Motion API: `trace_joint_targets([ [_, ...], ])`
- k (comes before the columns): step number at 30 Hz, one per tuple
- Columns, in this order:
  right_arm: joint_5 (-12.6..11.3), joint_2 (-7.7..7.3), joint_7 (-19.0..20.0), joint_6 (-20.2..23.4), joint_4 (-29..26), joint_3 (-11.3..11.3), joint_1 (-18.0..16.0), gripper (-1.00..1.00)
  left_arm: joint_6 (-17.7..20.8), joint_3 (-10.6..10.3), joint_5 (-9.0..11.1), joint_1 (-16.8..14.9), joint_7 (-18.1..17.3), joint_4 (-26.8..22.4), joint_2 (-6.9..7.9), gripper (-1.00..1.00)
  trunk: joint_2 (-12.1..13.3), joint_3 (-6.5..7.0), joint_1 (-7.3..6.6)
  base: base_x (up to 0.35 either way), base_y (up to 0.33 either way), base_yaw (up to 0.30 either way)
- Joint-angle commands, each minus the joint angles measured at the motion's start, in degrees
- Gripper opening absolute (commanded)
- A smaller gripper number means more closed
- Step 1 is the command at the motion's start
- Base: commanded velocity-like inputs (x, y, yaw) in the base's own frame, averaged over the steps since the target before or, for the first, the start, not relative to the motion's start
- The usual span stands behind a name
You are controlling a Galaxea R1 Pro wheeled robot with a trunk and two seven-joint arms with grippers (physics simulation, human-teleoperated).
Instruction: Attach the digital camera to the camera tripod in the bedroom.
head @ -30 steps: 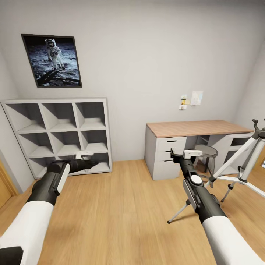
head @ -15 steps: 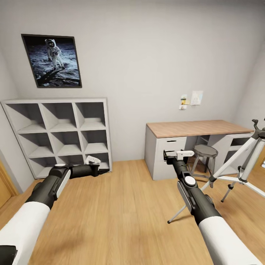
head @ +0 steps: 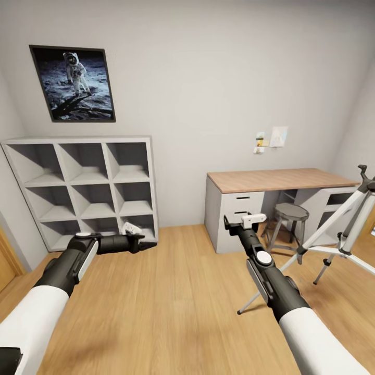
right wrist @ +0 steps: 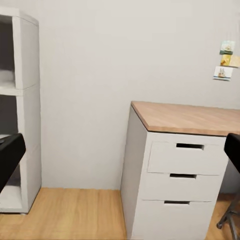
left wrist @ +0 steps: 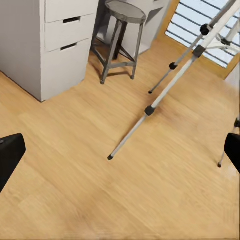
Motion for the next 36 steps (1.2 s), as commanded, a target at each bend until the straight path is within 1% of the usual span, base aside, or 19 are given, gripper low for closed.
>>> trace_joint_targets([
  [1, 0.0, -0.06, -0.2, -0.1, 0.0, 0.2, 0.0, 1.0, 0.5, -0.1, 0.1, -0.1, -0.2, 0.0, 0.07, 1.0, -0.5, -0.25, 0.22, 0.0, 0.0, 0.0],
  [4, 0.0, -0.06, -0.1, -0.2, 0.0, 0.5, 0.0, 1.0, 0.7, -0.3, 0.1, -0.1, -2.5, -1.6, 0.15, 1.0, -1.7, -0.78, 0.88, 0.0, 0.0, 0.0],
  [5, 0.0, -0.06, 0.0, -0.3, 0.0, 0.8, 0.1, 1.0, 0.8, -0.4, 0.1, -0.1, -4.3, -2.3, 0.17, 1.0, -2.1, -0.96, 1.1, 0.0, 0.0, 0.0],
  [6, 0.2, -0.05, -0.9, -0.9, -0.1, 2.2, 0.1, 1.0, 0.9, -0.4, 0.0, -0.1, -6.4, -3.0, 0.44, 1.0, -2.5, -1.14, 1.32, 0.0, 0.0, 0.0],
  [9, 0.1, -0.05, -2.0, -2.4, 0.0, 3.8, 0.1, 1.0, 0.9, -0.4, 0.0, -0.1, -6.7, -3.1, 0.58, 1.0, -3.7, -1.68, 1.98, 0.0, 0.0, 0.0],
  [14, 0.0, -0.06, -1.9, -4.9, 0.1, 4.4, 0.1, 1.0, 0.9, -0.6, 0.0, -0.1, -6.9, -2.9, 0.66, 1.0, -5.7, -2.58, 3.08, 0.0, 0.0, 0.0],
  [17, 0.0, -0.06, -1.8, -5.1, 0.7, 4.5, 0.1, 1.0, 0.8, -1.7, -0.1, -0.1, -7.2, -2.8, 0.59, 1.0, -6.9, -3.12, 3.74, 0.0, 0.0, 0.0],
  [19, 0.0, -0.1, -1.1, -5.3, 2.8, 4.5, 0.1, 1.0, 0.6, -4.0, -0.1, 0.0, -8.2, -2.7, 0.59, 1.0, -7.7, -3.48, 4.18, 0.0, 0.0, 0.0],
  [20, 0.0, -0.17, 0.0, -5.6, 4.9, 4.4, 0.1, 1.0, 0.5, -5.9, -0.1, 0.0, -8.7, -2.4, 0.61, 1.0, -8.1, -3.66, 4.4, 0.0, 0.0, 0.0],
  [21, 0.0, -0.2, 0.5, -5.9, 5.5, 4.4, 0.1, 1.0, 0.5, -6.3, -0.1, 0.0, -8.9, -2.1, 0.61, 1.0, -8.5, -3.84, 4.62, 0.0, 0.0, 0.0],
  [24, 0.0, -0.3, 1.4, -6.7, 6.3, 4.4, 0.1, 1.0, 0.4, -6.9, -0.1, 0.0, -9.0, -1.6, 0.62, 1.0, -9.7, -4.37, 5.27, 0.0, 0.0, 0.0],
  [27, 0.0, -1.32, 3.8, -9.7, 7.1, 4.4, 0.0, 1.0, 0.2, -7.3, -0.1, 0.0, -9.4, -0.7, 0.67, 1.0, -10.9, -4.91, 5.93, 0.0, 0.0, 0.0],
  [28, 0.0, -1.91, 5.1, -10.9, 7.8, 4.3, 0.0, 1.0, 0.1, -7.4, -0.1, 0.0, -9.5, -0.6, 0.76, 1.0, -11.3, -5.09, 6.15, 0.0, 0.0, 0.0],
  [30, -0.1, -2.5, 6.8, -11.9, 8.7, 4.3, 0.0, 1.0, 0.1, -7.5, -0.1, 0.0, -9.7, -0.6, 0.87, 1.0, -12.1, -5.45, 6.59, 0.0, 0.0, 0.0],
  [31, -0.1, -2.9, 8.9, -13.0, 9.7, 4.3, 0.1, 1.0, 0.1, -7.5, -0.1, 0.0, -9.8, -0.6, 0.94, 1.0, -12.5, -5.63, 6.81, 0.0, 0.0, 0.0],
  [35, -0.2, -3.51, 14.6, -15.7, 11.5, 4.0, 0.0, 1.0, 0.0, -7.6, -0.2, 0.0, -9.9, -0.5, 1.0, 1.0, -14.1, -6.35, 7.69, 0.0, 0.0, 0.0],
  [36, -0.2, -3.56, 15.3, -16.1, 11.7, 3.8, 0.0, 1.0, 0.0, -7.6, -0.2, 0.0, -9.9, -0.5, 0.99, 1.0, -14.5, -6.53, 7.91, 0.0, 0.0, 0.0],
])
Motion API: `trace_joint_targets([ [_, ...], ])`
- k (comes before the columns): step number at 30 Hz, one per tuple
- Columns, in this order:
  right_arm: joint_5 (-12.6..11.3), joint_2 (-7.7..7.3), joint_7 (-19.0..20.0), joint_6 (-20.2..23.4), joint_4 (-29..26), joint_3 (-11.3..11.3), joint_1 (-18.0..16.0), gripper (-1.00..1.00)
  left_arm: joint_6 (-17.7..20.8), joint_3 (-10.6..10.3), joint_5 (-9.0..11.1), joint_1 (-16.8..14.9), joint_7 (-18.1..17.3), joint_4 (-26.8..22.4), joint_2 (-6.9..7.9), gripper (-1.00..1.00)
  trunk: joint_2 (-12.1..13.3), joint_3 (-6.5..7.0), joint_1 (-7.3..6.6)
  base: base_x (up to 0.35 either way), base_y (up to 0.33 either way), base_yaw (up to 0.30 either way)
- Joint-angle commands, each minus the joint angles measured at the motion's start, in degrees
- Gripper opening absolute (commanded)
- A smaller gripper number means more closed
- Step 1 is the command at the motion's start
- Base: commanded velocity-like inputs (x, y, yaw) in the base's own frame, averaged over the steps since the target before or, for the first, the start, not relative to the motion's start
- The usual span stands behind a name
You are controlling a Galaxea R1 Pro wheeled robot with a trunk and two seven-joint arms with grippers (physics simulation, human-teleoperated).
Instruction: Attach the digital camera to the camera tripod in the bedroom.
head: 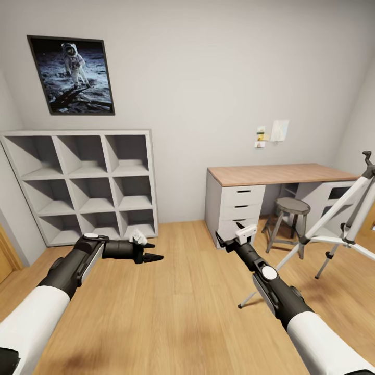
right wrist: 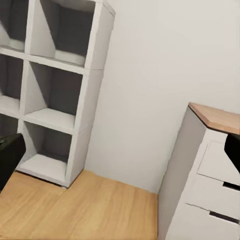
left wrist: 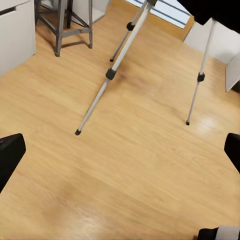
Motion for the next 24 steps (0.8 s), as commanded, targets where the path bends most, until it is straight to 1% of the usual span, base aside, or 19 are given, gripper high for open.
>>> trace_joint_targets([
  [1, 0.0, -0.11, 1.0, -0.7, 0.3, -0.4, 0.0, 1.0, 0.5, -0.1, 0.1, 0.0, -0.1, 0.0, 0.05, 1.0, -0.4, -0.24, 0.22, 0.0, 0.0, 0.0],
  [2, 0.0, -0.2, 2.2, -1.3, 0.4, -2.4, -0.1, 1.0, 0.5, -0.1, 0.1, 0.0, -0.1, 0.0, 0.09, 1.0, -0.8, -0.42, 0.44, 0.0, 0.0, 0.0],
  [6, 0.0, -0.22, 2.5, -1.6, 0.4, -4.0, 0.0, 1.0, 0.5, -0.1, 0.1, 0.0, -0.2, -0.1, 0.1, 1.0, -2.5, -1.14, 1.32, 0.0, 0.0, 0.0],
  [11, 0.0, -0.11, 2.0, -2.1, 0.3, -5.0, -0.1, 1.0, 0.5, -0.1, 0.2, 0.0, -0.2, -0.1, 0.09, 1.0, -4.5, -2.04, 2.42, 0.0, 0.0, 0.0],
  [13, 0.0, -0.07, 1.7, -2.8, 0.1, -5.9, -0.1, 1.0, 0.5, -0.1, 0.2, 0.0, -0.2, -0.2, 0.04, 1.0, -5.3, -2.4, 2.86, 0.0, 0.0, 0.0],
  [18, 0.0, -0.06, 1.5, -3.7, -0.1, -6.6, -0.1, 1.0, 0.6, -0.1, 0.2, 0.0, -0.1, -0.2, 0.04, 1.0, -7.3, -3.3, 3.95, 0.0, 0.0, 0.0],
  [24, 0.0, -0.06, 1.4, -3.9, -0.1, -7.4, -0.1, 1.0, 0.6, 0.0, 0.2, 0.0, 0.0, -0.2, 0.02, 1.0, -9.7, -4.37, 5.27, 0.0, 0.0, 0.0],
])
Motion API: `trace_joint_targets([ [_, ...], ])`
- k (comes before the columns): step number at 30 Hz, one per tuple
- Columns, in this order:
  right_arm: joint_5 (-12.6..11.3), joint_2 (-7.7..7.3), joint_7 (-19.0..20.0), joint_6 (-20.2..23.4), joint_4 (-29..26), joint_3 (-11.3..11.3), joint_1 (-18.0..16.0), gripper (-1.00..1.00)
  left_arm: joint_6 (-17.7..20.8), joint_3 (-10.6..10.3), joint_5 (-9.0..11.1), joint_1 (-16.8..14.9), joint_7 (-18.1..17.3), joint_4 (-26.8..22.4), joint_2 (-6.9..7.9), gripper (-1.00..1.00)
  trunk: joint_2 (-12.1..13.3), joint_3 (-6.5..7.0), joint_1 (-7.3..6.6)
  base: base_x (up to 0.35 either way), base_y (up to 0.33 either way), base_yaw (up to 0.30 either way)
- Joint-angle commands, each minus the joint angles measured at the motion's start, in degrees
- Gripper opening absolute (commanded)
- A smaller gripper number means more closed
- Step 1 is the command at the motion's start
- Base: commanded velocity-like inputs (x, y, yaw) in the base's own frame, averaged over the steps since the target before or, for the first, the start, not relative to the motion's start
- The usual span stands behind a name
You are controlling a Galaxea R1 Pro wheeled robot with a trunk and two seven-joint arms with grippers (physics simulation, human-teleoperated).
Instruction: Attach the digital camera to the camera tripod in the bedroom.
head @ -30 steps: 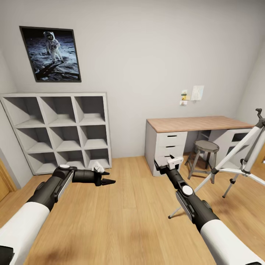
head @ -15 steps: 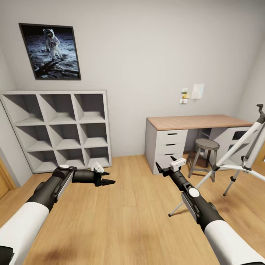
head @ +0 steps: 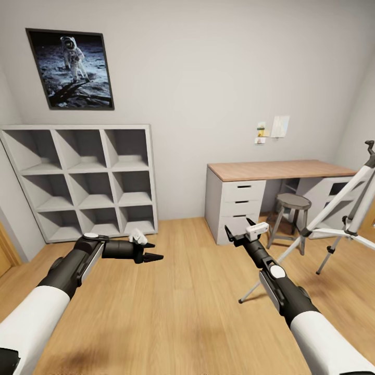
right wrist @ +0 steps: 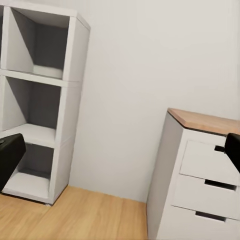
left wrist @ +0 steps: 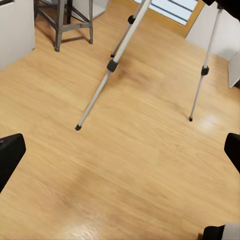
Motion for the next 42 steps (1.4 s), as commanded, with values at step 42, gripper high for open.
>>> trace_joint_targets([
  [42, 0.1, 2.83, -15.2, -0.4, 1.8, -1.5, -0.1, 1.0, 0.6, -0.2, 0.1, 0.0, -0.1, 0.0, -0.48, 1.0, -16.9, -7.6, 9.22, 0.0, 0.0, 0.0],
])
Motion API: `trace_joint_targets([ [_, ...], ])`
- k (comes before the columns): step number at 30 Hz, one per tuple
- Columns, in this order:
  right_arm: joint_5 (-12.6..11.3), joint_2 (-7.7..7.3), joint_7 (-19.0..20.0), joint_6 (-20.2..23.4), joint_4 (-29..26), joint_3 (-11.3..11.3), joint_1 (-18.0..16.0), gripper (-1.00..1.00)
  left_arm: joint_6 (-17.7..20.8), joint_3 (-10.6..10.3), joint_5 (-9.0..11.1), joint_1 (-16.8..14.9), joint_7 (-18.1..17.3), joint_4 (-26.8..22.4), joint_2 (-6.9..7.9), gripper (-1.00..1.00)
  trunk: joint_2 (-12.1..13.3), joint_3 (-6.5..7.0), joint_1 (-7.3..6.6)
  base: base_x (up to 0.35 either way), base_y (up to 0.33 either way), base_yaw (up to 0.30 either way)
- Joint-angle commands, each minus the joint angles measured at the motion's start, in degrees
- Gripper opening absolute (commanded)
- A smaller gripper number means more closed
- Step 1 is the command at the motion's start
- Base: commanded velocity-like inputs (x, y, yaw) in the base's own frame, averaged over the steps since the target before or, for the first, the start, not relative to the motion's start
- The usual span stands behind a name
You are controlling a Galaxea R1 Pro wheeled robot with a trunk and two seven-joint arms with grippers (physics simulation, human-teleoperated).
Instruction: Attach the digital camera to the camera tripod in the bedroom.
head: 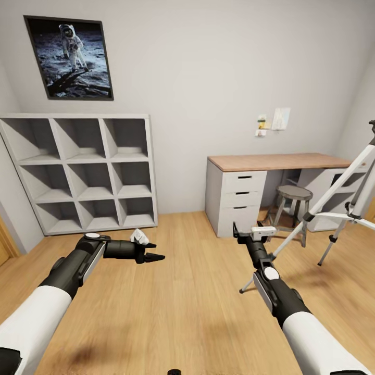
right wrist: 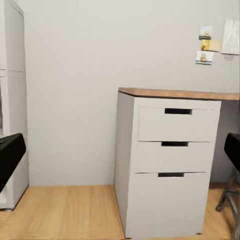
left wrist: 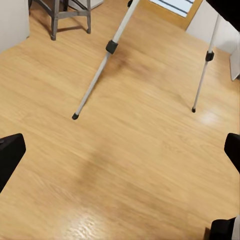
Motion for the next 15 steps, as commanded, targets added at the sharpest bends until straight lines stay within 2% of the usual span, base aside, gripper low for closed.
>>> trace_joint_targets([
  [1, 0.0, -0.04, 0.6, -0.2, 0.1, 0.7, 0.0, 1.0, 0.6, -0.1, 0.1, 0.0, -0.1, 0.0, 0.02, 1.0, -0.4, -0.24, 0.21, 0.0, 0.0, 0.0],
  [5, 0.0, -0.08, 6.9, -0.2, 0.3, 2.6, 0.0, 1.0, 0.6, -0.1, 0.1, 0.0, -0.2, 0.0, -0.03, 1.0, -2.0, -0.96, 1.09, 0.0, 0.0, 0.0],
  [6, 0.0, -0.1, 11.2, -0.1, 0.8, 2.7, 0.0, 1.0, 0.6, -0.4, 0.1, 0.0, -0.2, 0.0, -0.09, 1.0, -2.4, -1.14, 1.31, 0.0, 0.0, 0.0],
  [7, 0.0, -0.12, 13.4, -0.1, 1.0, 2.5, 0.0, 1.0, 0.6, -0.7, 0.1, 0.0, -0.2, 0.0, -0.13, 1.0, -2.8, -1.32, 1.53, 0.0, 0.0, 0.0],
  [8, 0.0, -0.15, 16.4, -0.1, 1.4, 2.0, 0.0, 1.0, 0.6, -1.3, 0.1, 0.0, -0.2, 0.0, -0.17, 1.0, -3.3, -1.5, 1.75, 0.0, 0.0, 0.0],
  [10, 0.0, -0.15, 19.0, -0.1, 1.8, 0.6, 0.0, 1.0, 0.6, -1.9, 0.1, 0.0, -0.2, 0.0, -0.2, 1.0, -4.1, -1.86, 2.19, 0.0, 0.0, 0.0],
  [15, 0.0, -0.17, 21.6, -0.1, 2.1, -2.4, 0.0, 1.0, 0.7, -2.5, 0.1, 0.0, -0.2, 0.0, -0.25, 1.0, -6.1, -2.76, 3.29, 0.0, 0.0, 0.0],
])
